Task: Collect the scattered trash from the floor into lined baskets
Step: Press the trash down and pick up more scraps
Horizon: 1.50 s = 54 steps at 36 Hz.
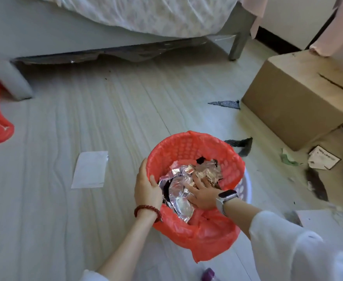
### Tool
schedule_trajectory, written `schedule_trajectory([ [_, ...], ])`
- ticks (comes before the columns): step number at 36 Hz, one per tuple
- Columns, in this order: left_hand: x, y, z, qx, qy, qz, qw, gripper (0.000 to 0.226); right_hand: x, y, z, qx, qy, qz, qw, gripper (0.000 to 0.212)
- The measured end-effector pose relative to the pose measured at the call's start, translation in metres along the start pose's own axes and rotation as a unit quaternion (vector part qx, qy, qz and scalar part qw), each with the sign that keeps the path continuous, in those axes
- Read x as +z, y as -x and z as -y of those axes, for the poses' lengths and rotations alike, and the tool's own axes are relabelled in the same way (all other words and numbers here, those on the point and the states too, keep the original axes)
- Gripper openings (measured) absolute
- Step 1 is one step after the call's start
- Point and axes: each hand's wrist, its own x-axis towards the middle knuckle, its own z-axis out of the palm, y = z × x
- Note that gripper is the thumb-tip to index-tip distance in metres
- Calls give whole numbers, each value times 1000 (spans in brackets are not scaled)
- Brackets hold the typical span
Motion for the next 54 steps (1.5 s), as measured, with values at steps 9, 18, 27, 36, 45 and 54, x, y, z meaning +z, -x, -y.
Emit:
schedule_trajectory([
  [9,14,5,-7,-23,20,-41,999,48,-32,22,4,-7,18,-68,998,58],
  [18,23,-16,-19,-88,61,-103,989,49,-52,90,-28,-21,-94,-371,924,48],
  [27,12,-70,-52,-87,145,-185,968,49,-67,58,-13,39,-603,-339,721,48],
  [36,9,-130,-55,-38,165,-24,985,57,-122,-6,4,55,-740,-301,599,19],
  [45,-15,-127,20,-21,131,-15,991,40,-80,-35,1,28,-731,-382,565,27],
  [54,-39,-146,168,-151,-348,64,923,77,25,-80,-44,171,-365,-336,851,64],
])
